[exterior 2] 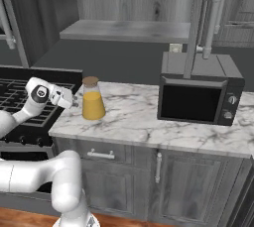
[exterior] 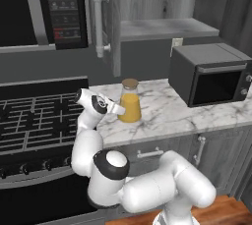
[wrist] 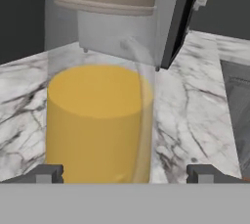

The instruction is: There is a tray on the dining counter. Grab the cup, mug, and pitcher and place them on the tray. The pitcher may be placed next to the tray if it cannot fit the tray.

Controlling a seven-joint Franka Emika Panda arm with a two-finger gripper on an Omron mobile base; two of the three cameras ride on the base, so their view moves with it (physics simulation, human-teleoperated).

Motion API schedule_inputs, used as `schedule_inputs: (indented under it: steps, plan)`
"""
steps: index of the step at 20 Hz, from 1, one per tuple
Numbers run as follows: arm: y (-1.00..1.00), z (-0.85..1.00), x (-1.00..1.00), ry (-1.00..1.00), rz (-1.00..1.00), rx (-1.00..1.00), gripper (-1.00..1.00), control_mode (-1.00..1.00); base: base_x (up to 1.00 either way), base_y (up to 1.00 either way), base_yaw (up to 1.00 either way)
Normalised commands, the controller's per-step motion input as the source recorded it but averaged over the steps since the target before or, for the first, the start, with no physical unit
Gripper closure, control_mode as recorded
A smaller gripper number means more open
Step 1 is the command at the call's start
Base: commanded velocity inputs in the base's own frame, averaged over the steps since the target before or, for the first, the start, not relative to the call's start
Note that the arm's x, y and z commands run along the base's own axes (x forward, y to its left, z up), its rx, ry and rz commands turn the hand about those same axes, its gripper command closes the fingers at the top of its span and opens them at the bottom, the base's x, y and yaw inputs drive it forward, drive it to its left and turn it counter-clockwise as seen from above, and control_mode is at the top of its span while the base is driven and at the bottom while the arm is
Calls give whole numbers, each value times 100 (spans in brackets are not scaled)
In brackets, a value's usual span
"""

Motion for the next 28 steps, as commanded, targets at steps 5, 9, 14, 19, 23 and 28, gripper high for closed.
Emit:
schedule_inputs:
  steps: [5,9,14,19,23,28]
  plan:
    - [-7,-1,-1,-5,5,0,-100,-100,0,0,0]
    - [-1,0,0,-4,5,0,-100,-100,0,0,0]
    - [0,0,0,-1,3,0,-100,-100,0,0,0]
    - [0,0,0,0,0,0,-100,-100,0,0,0]
    - [10,0,0,0,-1,0,-100,-100,0,0,0]
    - [18,0,4,0,-6,0,-100,-100,0,0,0]
